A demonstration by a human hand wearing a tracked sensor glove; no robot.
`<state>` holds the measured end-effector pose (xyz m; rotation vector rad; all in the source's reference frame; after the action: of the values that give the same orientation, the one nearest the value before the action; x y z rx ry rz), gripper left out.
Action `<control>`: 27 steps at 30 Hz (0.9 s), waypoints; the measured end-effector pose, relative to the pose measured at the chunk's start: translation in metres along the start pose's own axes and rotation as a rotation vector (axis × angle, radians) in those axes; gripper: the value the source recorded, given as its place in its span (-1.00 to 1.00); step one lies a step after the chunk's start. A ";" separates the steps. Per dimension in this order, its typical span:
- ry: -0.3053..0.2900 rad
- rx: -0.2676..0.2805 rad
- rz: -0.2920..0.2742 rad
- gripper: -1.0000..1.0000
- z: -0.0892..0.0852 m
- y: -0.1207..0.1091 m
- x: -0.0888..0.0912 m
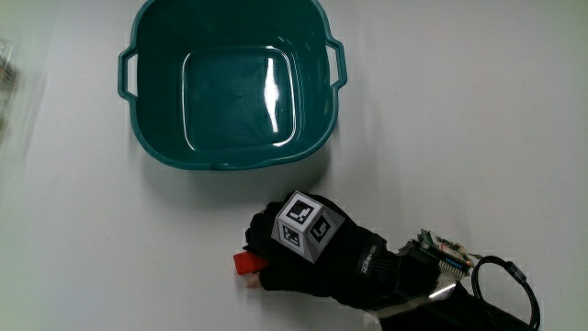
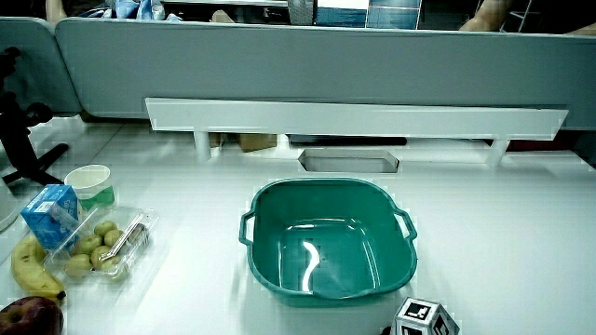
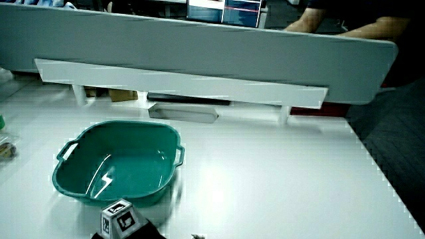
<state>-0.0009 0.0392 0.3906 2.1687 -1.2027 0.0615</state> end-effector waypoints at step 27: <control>-0.041 0.131 0.058 -1.00 0.054 -0.033 -0.007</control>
<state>0.0067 0.0262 0.3289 2.2574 -1.3173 0.1242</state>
